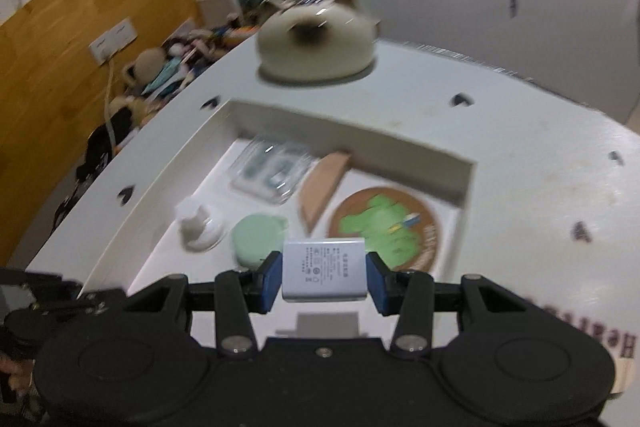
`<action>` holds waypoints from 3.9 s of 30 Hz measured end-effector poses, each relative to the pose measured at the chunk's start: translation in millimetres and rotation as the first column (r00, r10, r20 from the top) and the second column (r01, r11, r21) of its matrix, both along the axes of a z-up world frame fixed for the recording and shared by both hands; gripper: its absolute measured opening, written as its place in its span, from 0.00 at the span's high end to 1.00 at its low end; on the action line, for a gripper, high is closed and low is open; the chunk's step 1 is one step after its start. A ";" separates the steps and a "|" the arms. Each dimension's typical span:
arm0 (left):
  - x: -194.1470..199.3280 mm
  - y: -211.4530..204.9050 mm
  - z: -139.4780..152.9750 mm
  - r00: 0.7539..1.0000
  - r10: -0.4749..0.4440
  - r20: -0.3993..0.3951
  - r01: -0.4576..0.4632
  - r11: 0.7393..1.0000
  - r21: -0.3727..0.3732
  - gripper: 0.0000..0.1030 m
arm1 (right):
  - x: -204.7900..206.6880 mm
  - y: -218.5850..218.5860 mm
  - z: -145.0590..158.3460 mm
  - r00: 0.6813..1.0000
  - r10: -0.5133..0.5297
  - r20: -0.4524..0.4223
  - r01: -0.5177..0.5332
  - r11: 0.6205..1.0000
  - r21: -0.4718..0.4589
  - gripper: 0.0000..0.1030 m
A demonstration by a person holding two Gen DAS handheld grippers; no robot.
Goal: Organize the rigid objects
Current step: 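Carry the phone charger into the tray and open the right gripper, then move the right gripper to the wooden popsicle stick and grasp it, then carry the popsicle stick into the tray beside the charger and release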
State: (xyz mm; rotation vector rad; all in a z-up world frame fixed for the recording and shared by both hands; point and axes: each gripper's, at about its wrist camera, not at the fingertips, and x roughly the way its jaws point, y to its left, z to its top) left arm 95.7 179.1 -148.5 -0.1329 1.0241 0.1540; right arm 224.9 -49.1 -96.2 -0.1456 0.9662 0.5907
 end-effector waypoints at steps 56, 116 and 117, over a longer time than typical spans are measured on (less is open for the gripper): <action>2.9 0.2 -1.2 1.000 0.022 0.012 -0.021 0.999 -0.031 0.95 | -19.7 -163.8 -28.7 0.797 -0.581 -0.167 0.598 0.798 0.079 0.06; 9.7 4.4 -0.6 1.000 0.014 0.009 -0.014 1.000 -0.019 0.94 | -3.7 -135.8 2.2 0.896 -0.443 0.016 0.441 0.895 0.063 0.64; 9.6 4.5 -0.6 1.000 0.013 0.009 -0.013 1.000 -0.019 0.94 | -4.3 -132.3 3.9 0.899 -0.436 0.025 0.434 0.899 0.063 0.64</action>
